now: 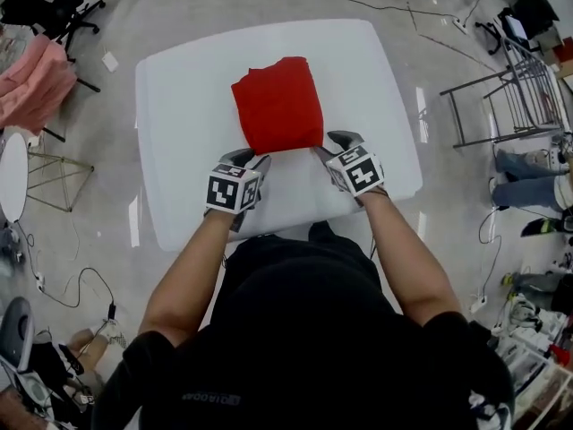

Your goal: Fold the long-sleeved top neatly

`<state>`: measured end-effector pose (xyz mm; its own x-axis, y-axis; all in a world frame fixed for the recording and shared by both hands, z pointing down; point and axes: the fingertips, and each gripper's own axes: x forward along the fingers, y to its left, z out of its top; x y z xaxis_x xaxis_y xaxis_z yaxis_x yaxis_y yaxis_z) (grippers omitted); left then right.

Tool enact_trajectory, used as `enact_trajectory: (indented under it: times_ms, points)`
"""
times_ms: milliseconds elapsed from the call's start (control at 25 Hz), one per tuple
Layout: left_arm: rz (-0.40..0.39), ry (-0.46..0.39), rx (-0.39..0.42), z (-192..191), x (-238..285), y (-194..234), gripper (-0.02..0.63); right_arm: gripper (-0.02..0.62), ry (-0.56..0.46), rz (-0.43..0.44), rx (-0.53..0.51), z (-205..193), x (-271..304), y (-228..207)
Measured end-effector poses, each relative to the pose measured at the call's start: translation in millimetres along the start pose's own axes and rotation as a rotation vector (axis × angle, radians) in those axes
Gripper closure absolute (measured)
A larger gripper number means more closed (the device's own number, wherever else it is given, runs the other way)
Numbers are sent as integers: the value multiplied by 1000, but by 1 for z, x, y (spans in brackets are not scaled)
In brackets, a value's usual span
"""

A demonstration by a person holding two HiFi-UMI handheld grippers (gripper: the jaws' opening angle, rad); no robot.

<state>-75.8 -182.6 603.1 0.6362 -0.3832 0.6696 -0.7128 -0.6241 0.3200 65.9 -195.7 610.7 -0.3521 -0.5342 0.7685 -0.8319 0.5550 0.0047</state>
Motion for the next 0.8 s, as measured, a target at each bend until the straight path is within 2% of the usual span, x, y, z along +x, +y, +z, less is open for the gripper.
enact_trajectory:
  times_ms: [120,200,320,360,480,640,800]
  points:
    - [59,40,-29,-12,12,6,485,402,43,-47,-131,-7,15,4]
    - [97,38,-31,-11,12,9,572,405,39,-61,-151,-8,19,3]
    - [108,13,-54,-4,2,15,578,492,-7,-58,-164,-3,17,3]
    - [104,0,-71,-1,-2,17,578,528,-28,-57,-173,-1,14,2]
    - [76,-37,-124,10,-14,20,580,559,-78,-54,-178,-4,2,-9]
    - [-31,-68,-155,25,-32,2,583,566,-74,-71,-180,-16,-10,-19]
    - [-73,39,-130,-2,-22,-13,585,565,-42,-61,-84,-38,-2,-27]
